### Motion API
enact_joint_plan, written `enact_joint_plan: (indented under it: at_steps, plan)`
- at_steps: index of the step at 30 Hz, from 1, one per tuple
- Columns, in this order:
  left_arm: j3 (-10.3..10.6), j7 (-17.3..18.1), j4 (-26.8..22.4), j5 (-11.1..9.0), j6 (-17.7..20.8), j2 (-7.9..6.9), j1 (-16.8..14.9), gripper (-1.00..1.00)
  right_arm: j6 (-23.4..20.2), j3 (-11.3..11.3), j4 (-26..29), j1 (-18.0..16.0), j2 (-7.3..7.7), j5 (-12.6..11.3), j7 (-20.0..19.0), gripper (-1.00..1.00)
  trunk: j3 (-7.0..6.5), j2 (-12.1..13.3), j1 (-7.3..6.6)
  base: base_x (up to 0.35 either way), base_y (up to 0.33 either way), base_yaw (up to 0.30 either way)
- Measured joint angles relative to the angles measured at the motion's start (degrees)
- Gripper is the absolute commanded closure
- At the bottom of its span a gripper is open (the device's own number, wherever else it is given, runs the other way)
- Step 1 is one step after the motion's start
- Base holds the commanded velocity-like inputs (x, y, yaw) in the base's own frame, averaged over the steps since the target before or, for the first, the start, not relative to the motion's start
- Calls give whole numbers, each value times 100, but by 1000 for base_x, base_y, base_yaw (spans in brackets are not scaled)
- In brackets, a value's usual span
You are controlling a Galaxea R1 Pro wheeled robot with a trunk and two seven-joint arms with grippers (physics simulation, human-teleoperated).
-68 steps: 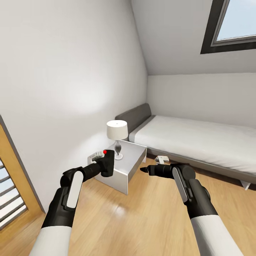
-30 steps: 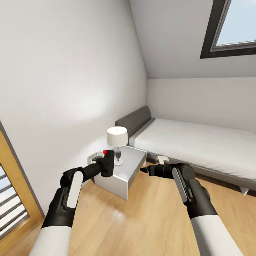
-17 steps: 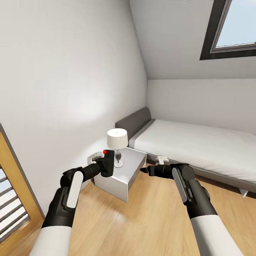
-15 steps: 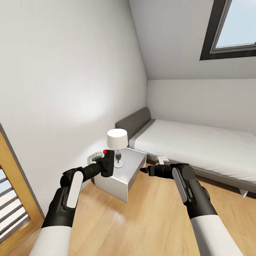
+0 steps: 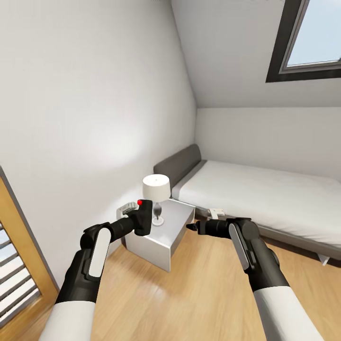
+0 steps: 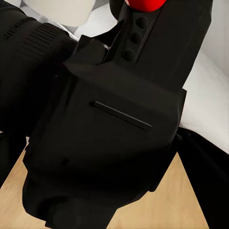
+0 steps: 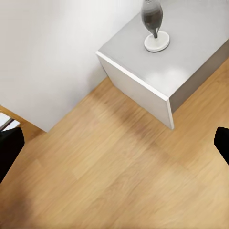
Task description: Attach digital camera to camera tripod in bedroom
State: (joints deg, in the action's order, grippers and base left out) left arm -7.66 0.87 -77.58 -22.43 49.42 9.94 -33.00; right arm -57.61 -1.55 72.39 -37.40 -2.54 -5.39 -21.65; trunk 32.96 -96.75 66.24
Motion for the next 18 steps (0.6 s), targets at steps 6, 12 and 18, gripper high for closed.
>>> enact_joint_plan:
  at_steps: [6,12,18]
  plan:
    - [0,0,-4,-5,2,0,0,100,0,-2,0,0,0,0,0,-100,-108,241,-132,0,0,0]
    - [0,0,-4,-1,2,0,2,100,0,-3,-3,0,0,0,0,-100,-215,481,-264,0,0,0]
    - [0,0,-7,0,3,0,1,100,0,-5,-10,0,0,0,0,-100,-323,722,-395,0,0,0]
